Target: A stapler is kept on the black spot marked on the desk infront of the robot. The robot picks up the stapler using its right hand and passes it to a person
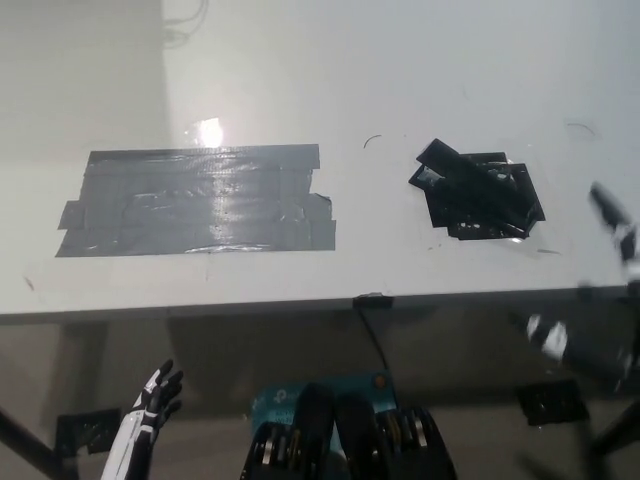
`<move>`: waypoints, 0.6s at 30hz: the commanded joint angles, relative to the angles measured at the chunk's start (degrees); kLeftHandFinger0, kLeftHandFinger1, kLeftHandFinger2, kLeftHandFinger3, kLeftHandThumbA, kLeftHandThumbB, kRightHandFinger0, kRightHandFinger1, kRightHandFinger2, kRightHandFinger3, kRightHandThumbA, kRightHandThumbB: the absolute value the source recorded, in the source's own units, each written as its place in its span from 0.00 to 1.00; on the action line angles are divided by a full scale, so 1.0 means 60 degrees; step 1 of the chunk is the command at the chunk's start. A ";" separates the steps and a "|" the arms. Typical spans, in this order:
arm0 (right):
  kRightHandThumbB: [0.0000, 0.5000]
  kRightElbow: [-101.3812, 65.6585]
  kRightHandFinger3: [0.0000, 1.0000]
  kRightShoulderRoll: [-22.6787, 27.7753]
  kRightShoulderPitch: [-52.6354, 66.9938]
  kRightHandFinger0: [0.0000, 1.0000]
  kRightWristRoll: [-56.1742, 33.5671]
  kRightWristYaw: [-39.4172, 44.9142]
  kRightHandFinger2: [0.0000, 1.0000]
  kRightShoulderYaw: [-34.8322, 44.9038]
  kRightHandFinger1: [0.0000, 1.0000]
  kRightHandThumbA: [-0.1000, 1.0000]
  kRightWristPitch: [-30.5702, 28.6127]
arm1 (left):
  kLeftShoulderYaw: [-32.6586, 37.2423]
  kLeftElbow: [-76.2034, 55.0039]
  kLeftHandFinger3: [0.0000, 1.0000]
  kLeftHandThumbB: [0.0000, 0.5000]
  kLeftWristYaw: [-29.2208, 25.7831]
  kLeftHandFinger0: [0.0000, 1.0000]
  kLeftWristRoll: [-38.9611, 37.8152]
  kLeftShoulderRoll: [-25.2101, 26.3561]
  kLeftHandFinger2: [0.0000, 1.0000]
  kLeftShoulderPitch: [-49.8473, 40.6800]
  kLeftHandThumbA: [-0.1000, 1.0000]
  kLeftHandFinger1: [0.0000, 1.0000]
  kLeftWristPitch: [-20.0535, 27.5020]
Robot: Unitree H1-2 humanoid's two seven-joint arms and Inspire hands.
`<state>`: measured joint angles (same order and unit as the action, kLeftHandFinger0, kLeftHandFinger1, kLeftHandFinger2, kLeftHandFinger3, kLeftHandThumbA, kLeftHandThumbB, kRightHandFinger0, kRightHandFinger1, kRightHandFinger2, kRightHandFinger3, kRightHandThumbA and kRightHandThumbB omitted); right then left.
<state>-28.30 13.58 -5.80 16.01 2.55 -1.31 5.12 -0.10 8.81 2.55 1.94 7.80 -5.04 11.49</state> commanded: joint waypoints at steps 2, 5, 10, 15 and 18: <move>0.45 0.0083 1.00 0.0958 -0.2214 1.00 -0.0107 0.1403 1.00 0.0147 1.00 0.92 0.3056 | 0.0014 -0.0073 1.00 0.99 0.0057 1.00 -0.0011 0.0032 1.00 -0.0098 1.00 1.00 0.0522; 0.47 0.1184 1.00 0.1373 -0.3515 1.00 0.0171 0.1990 1.00 0.0029 1.00 0.99 0.3635 | 0.0030 -0.0126 1.00 1.00 0.0062 1.00 -0.0034 -0.0026 1.00 -0.0056 1.00 1.00 0.0399; 0.47 0.3845 1.00 0.1438 -0.5383 1.00 0.0598 0.2556 1.00 -0.0416 1.00 0.99 0.3635 | 0.0021 -0.0117 1.00 1.00 0.0032 1.00 0.0014 -0.0012 1.00 -0.0026 1.00 1.00 0.0388; 0.53 0.5940 1.00 0.1134 -0.6567 1.00 0.0943 0.2895 1.00 -0.0683 1.00 0.97 0.3635 | 0.0035 -0.0111 1.00 1.00 0.0054 1.00 0.0032 0.0006 1.00 0.0040 1.00 1.00 0.0343; 0.56 0.6680 1.00 0.0938 -0.6787 1.00 0.0948 0.2954 1.00 -0.0764 1.00 0.95 0.3635 | 0.0069 -0.0177 1.00 0.97 0.0089 1.00 0.0013 -0.0012 1.00 -0.0075 1.00 1.00 0.0342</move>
<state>6.21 20.02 -41.27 19.08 15.16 -5.00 23.08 -0.07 8.80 2.59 1.98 7.64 -4.96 11.51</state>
